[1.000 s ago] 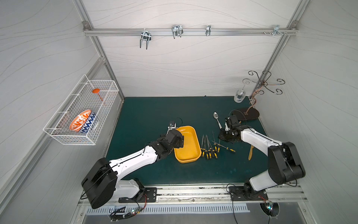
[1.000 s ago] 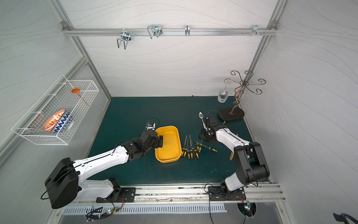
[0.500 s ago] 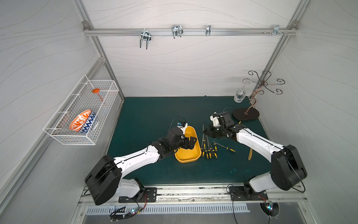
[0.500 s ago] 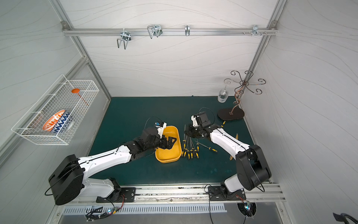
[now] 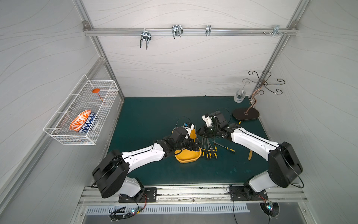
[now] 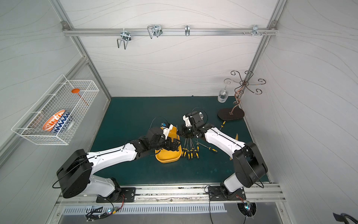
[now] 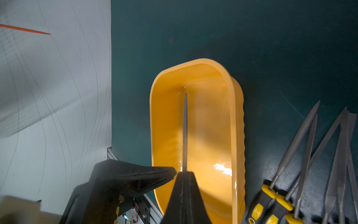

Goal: Put the file tool into the storage box
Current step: Place the file tool in the storage box.

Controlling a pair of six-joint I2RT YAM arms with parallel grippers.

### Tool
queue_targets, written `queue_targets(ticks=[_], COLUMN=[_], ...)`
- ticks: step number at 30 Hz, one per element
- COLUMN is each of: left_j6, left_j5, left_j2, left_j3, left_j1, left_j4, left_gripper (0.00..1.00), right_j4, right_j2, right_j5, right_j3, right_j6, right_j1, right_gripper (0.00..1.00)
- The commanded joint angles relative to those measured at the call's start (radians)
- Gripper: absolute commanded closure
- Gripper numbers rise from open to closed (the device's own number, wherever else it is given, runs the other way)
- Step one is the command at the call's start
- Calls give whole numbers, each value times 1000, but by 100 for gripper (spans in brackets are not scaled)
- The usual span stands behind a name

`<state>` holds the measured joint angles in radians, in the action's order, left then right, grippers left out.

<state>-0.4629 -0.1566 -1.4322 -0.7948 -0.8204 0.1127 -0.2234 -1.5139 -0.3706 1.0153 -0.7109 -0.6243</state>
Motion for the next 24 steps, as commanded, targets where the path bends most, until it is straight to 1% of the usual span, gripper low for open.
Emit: queue_targets(ticks=[1, 2, 3, 5, 6, 7, 8, 10, 12, 14, 16, 17, 18, 19, 20, 22, 24], left_j6=[10, 12, 13, 15, 15, 16, 19, 15, 12, 10, 3, 0, -5, -12, -16, -27, -38], left_j5=[-33, -34, -36, -38, -36, -36, -34, -29, -20, -8, 0, 1, 5, 9, 13, 21, 25], left_j2=[-24, -31, -40, -57, -64, -70, -73, -77, -81, -84, -82, -79, -79, -77, -77, -82, -97], left_j3=[-56, -60, -64, -69, -69, -69, -66, -53, -44, -38, -29, -22, -16, -11, -5, 4, 11], left_j1=[-5, -6, -5, -5, -5, -5, -5, -5, -5, -5, -5, -5, -6, -6, -5, -5, -5], left_j4=[38, 33, 30, 25, 22, 19, 19, 27, 24, 13, 7, 11, 12, 11, 11, 15, 19], left_gripper=[11, 16, 25, 44, 56, 65, 69, 74, 89, 100, 100, 100, 100, 100, 100, 100, 100], right_j4=[12, 12, 12, 10, 7, 7, 5, 5, 4, 4, -1, -10, -26, -40, -50, -75, -131], right_j2=[-12, -10, -9, -4, -1, 1, 4, 7, 10, 11, 10, 9, 7, 6, 7, 14, 17], right_j5=[-14, -16, -16, -16, -16, -16, -16, -19, -21, -20, -14, -10, 1, 15, 32, 78, 139], right_j3=[28, 31, 35, 43, 47, 49, 51, 51, 49, 46, 49, 53, 59, 63, 65, 62, 68], right_j6=[6, 7, 5, 6, 8, 10, 9, 9, 8, 9, 11, 14, 15, 18, 23, 31, 47], right_j1=[-11, -11, -12, -11, -12, -11, -11, -11, -12, -12, -12, -14, -13, -13, -13, -13, -12], right_gripper=[100, 100, 100, 100, 100, 100, 100, 100, 100, 100, 100, 92, 78, 69, 64, 59, 58])
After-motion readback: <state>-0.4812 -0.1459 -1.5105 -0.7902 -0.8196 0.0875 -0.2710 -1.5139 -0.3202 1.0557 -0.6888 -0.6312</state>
